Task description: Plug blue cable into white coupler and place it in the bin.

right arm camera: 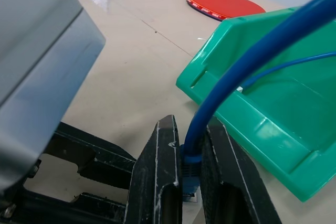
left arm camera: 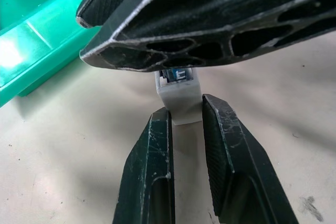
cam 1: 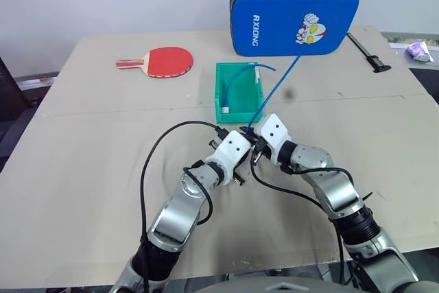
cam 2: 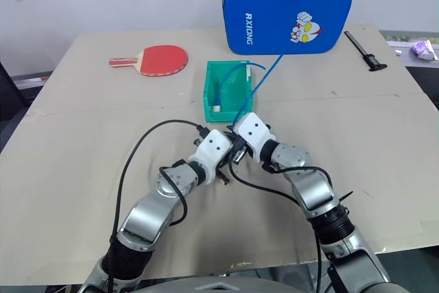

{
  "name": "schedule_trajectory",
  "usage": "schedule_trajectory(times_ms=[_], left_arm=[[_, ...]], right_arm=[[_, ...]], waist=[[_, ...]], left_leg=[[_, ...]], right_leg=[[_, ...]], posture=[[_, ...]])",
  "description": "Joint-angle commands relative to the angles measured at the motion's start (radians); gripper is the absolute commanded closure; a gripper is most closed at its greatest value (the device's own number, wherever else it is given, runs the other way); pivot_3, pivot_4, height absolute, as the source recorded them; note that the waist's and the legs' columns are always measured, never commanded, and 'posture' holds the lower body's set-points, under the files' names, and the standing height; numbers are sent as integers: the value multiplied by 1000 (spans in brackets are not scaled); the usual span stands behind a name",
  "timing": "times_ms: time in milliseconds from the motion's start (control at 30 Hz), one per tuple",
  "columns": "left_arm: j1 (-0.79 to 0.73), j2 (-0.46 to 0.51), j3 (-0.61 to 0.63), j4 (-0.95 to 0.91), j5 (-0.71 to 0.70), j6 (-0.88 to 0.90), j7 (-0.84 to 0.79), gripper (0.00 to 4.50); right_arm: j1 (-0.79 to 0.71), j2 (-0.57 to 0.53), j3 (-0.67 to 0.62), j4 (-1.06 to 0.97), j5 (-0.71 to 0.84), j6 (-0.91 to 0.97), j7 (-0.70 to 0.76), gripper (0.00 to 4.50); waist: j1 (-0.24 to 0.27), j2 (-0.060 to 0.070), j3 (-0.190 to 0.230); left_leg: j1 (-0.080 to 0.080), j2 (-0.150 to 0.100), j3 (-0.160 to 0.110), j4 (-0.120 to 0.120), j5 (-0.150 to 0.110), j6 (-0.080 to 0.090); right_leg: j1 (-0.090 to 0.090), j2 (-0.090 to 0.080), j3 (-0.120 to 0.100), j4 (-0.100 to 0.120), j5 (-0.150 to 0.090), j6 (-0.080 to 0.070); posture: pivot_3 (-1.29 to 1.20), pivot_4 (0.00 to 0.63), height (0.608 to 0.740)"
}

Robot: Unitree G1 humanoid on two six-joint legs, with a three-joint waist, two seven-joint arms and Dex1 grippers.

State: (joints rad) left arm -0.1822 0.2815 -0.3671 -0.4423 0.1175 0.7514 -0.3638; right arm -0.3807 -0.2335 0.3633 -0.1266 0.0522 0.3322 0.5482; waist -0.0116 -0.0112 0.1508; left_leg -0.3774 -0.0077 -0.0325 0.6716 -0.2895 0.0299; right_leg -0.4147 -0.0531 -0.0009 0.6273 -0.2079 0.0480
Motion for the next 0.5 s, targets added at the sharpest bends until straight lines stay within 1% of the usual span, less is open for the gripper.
schedule_trajectory(times_ms=[33,133,233,300,367,433,500], left_arm=[[11,9,-8,-24,1,5,-6,4306],[11,13,-7,-25,0,2,-7,4306],[11,17,-8,-26,0,1,-9,4306],[10,20,-9,-28,0,1,-10,4306],[12,24,-6,-31,-2,1,-12,4306],[16,28,0,-35,-6,-4,-13,4306],[21,29,6,-38,-13,-14,-16,4306]], right_arm=[[4,-18,19,39,-35,103,-1,4500],[-24,5,43,52,-43,248,-21,4500],[-34,4,67,56,-46,325,-13,4500],[-39,-3,80,59,-61,314,-16,4500],[-35,34,32,49,-40,247,-52,4500],[-28,61,-9,35,-9,139,-52,4500],[-22,88,-46,22,19,106,-59,4500]], waist=[[0,0,-1],[-1,-1,-2],[-4,-1,-6],[-5,-1,-6],[-5,-2,-6],[-6,-1,-6],[-6,-1,-6]], left_leg=[[0,0,0,0,0,0],[1,0,0,0,0,0],[3,1,0,0,0,0],[9,1,1,-2,-1,1],[12,1,1,-3,-1,1],[12,1,1,-3,-1,1],[12,1,2,-3,-1,1]], right_leg=[[0,0,0,0,0,0],[1,0,0,0,0,0],[2,0,0,1,0,0],[6,0,1,1,0,0],[7,1,2,1,0,0],[7,1,2,1,0,0],[7,2,3,1,0,0]], posture=[[0,150,740],[0,150,740],[0,150,740],[0,150,740],[0,150,740],[0,150,740],[0,150,740]])
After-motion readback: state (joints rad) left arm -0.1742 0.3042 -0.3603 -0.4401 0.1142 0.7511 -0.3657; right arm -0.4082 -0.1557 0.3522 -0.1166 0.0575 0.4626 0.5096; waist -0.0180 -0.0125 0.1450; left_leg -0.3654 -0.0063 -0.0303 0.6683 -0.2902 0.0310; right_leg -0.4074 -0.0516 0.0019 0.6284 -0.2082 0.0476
